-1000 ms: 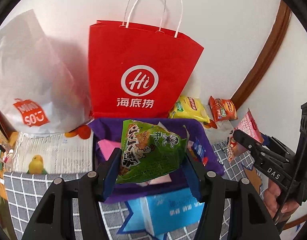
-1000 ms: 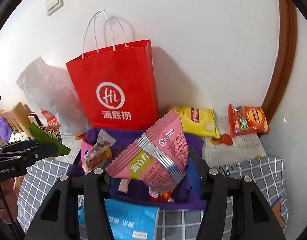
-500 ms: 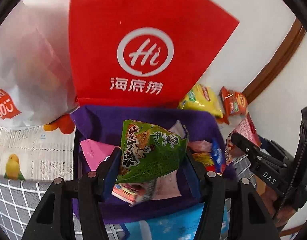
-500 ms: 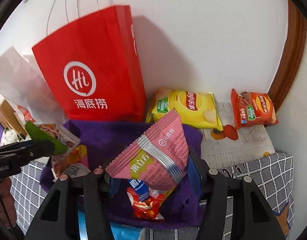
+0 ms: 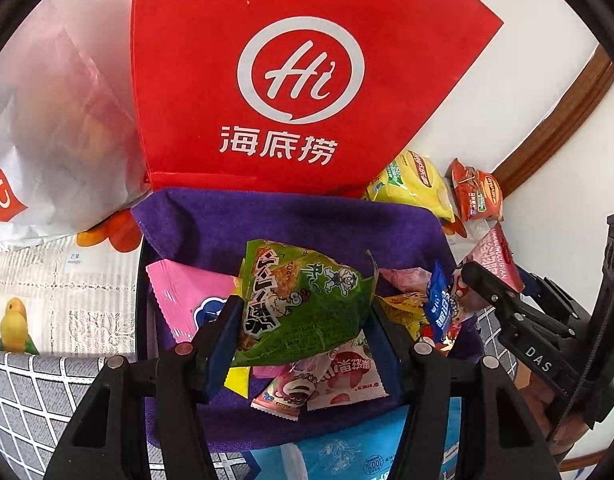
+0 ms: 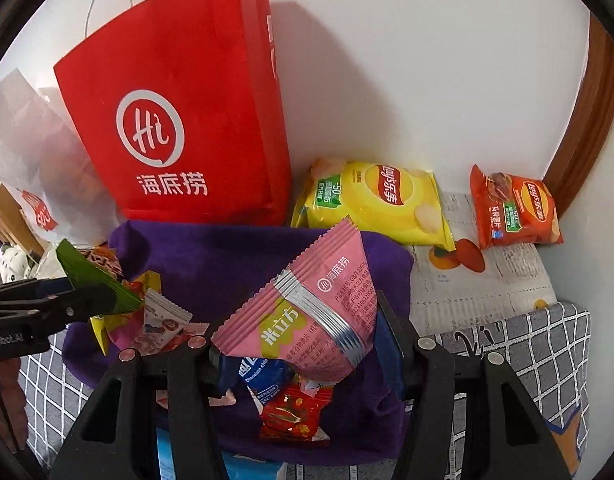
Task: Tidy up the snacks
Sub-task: 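Carry both held packets up over the purple towel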
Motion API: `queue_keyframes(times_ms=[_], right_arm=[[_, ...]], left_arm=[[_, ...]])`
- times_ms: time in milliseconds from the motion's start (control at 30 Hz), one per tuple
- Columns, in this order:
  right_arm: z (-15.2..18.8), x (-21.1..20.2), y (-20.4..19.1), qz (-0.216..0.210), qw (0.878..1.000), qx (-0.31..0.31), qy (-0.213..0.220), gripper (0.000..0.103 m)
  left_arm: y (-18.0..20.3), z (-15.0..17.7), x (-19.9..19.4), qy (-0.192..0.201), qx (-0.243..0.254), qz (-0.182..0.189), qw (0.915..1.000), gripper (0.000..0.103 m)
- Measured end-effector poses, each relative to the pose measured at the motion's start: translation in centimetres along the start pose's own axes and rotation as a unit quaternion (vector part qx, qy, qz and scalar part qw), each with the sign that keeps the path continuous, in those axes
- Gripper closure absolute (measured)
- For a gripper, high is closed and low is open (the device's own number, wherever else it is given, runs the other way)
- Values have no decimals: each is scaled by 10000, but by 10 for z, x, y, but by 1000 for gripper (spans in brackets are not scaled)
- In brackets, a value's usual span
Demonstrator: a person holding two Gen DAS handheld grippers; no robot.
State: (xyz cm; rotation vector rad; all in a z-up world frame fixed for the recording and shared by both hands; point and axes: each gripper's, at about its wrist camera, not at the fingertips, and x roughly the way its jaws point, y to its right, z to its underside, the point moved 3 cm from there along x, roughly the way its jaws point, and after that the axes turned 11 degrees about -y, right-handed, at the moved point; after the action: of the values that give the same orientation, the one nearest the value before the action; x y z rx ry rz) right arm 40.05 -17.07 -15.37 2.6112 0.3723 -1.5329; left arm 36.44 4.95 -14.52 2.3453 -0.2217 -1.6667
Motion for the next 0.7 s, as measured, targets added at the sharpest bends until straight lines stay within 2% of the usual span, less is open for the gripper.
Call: queue_keyframes(times_ms=[333,567,700], right_arm=[[3,10,-7,6,9998,-107,-141,46],[8,17,-18,32,9992,-314,-236,46],[7,21,-10,85,9992,-182,-350,46]], left_arm=[[6,-2,9,-69,70,-219,9997,45],[3,-3,12,-80,11,-203,9998,45],[1,-1,13,-95,51,-246,9996,44]])
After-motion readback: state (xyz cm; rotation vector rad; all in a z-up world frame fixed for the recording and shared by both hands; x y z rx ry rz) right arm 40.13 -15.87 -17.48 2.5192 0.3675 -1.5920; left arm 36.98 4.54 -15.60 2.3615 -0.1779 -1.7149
